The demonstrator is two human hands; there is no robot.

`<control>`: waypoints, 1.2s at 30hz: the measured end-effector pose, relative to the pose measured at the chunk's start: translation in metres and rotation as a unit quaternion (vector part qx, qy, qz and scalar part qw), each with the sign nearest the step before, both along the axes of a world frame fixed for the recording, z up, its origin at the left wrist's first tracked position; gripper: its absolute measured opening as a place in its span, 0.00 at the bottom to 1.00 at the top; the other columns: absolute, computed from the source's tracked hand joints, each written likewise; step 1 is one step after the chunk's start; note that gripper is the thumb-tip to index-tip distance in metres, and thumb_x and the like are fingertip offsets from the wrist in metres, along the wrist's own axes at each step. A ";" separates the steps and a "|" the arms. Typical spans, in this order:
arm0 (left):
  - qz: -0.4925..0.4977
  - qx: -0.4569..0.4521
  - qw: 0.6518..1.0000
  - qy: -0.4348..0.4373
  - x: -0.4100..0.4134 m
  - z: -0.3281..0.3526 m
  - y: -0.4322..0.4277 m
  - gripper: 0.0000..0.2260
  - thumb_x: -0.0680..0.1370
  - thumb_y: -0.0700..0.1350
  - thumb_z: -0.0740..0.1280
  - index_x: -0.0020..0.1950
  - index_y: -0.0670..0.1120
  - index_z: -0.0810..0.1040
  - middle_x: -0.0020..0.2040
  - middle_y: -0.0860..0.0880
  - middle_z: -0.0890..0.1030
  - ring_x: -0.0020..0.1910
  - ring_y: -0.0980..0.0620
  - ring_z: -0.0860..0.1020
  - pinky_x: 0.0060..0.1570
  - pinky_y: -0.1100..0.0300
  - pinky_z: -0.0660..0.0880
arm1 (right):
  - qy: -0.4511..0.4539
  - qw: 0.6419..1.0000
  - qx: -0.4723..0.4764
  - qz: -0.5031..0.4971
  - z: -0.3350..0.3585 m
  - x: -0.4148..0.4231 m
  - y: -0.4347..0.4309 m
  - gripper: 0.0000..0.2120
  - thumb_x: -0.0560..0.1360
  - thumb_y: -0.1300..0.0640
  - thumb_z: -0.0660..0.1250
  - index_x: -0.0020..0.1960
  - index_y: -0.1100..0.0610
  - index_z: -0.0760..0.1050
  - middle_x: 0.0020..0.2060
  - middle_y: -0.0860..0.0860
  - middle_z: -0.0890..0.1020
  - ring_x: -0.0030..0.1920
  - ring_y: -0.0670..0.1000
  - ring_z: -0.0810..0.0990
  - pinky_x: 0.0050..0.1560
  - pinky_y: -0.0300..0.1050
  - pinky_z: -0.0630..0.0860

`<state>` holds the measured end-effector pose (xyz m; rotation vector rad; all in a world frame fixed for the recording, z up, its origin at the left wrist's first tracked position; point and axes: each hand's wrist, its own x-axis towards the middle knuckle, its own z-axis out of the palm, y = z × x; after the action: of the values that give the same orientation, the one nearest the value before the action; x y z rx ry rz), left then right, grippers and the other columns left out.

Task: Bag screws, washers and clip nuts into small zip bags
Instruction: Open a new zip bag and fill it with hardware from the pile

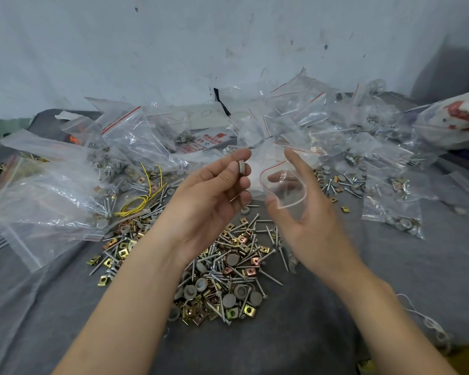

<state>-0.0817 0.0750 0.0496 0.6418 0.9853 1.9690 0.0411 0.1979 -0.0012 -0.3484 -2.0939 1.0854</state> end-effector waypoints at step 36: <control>-0.046 -0.184 0.608 0.771 0.093 -0.063 0.030 0.24 0.78 0.63 0.63 0.71 0.54 0.69 0.64 0.52 0.70 0.61 0.50 0.71 0.63 0.52 0.68 | 0.151 0.979 -0.063 -0.121 0.010 0.030 0.066 0.29 0.77 0.52 0.67 0.76 0.48 0.64 0.51 0.28 0.79 0.44 0.31 0.78 0.47 0.24 0.70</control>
<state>0.0115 0.1047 -0.0136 2.1565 2.1181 0.5798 0.0712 0.2642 0.0087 -0.4570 -1.6726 1.0543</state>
